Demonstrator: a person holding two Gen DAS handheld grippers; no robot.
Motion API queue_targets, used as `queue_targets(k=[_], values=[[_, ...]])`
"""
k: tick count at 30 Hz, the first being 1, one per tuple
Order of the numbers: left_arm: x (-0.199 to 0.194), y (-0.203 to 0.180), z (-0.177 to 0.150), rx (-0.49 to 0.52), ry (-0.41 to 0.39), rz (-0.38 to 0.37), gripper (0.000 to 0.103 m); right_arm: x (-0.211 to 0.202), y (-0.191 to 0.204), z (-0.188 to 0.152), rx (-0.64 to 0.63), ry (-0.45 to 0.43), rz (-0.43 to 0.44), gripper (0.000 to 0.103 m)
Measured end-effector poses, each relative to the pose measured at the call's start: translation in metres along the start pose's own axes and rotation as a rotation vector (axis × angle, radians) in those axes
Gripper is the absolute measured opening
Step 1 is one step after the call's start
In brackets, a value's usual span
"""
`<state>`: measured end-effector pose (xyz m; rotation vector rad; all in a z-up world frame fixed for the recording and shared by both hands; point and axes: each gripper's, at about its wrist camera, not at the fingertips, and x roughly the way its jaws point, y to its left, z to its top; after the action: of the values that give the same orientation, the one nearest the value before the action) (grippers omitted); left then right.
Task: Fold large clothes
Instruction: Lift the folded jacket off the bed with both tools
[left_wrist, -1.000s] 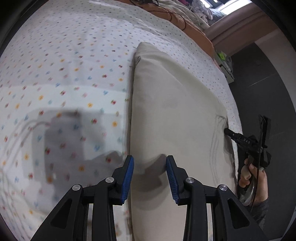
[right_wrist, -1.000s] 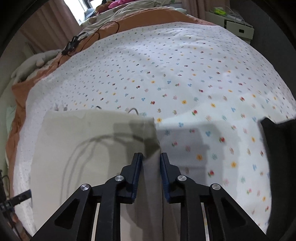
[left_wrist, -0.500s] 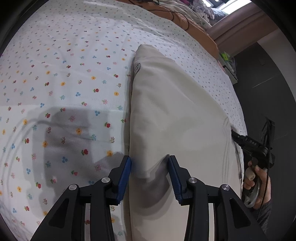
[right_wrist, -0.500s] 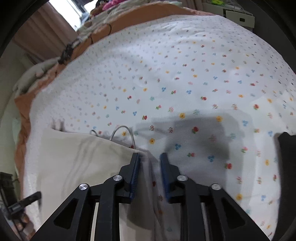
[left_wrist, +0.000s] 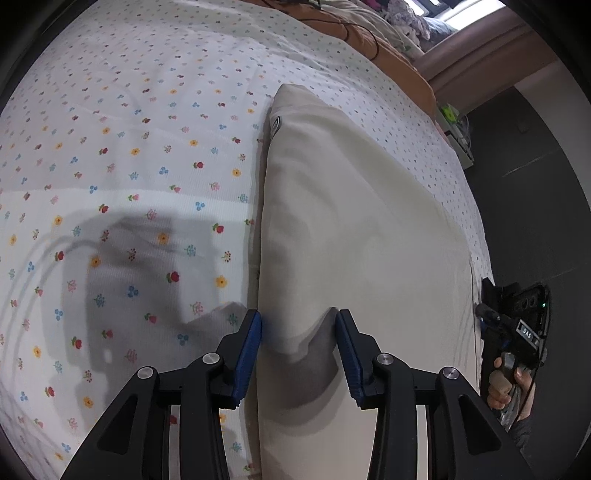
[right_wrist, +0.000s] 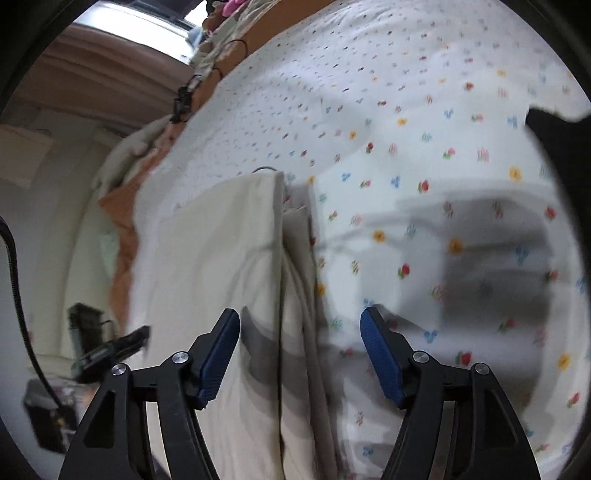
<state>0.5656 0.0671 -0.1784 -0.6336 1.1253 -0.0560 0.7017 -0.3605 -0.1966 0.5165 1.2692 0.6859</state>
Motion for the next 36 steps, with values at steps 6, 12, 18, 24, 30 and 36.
queue_targets(k=[6, 12, 18, 24, 30, 36], values=[[0.003, 0.001, 0.004, -0.009, 0.001, -0.007, 0.043, 0.020, 0.002, 0.003, 0.026, 0.060, 0.119, 0.068], [0.011, 0.003, 0.015, -0.010, -0.006, -0.011, 0.043, 0.045, 0.017, 0.015, 0.015, 0.088, 0.140, 0.066], [0.024, 0.002, 0.036, -0.012, -0.020, -0.017, 0.047, 0.063, 0.016, 0.033, 0.043, 0.124, 0.166, 0.048], [0.044, -0.002, 0.059, -0.012, -0.033, -0.016, 0.056, 0.066, 0.020, 0.034, 0.020, 0.121, 0.137, 0.035], [0.040, -0.016, 0.064, 0.024, -0.061, 0.029, 0.044, 0.049, 0.037, 0.026, -0.019, 0.067, 0.109, 0.018], [0.010, -0.034, 0.058, 0.072, -0.118, 0.022, 0.028, 0.026, 0.075, 0.013, -0.078, -0.012, 0.090, 0.016]])
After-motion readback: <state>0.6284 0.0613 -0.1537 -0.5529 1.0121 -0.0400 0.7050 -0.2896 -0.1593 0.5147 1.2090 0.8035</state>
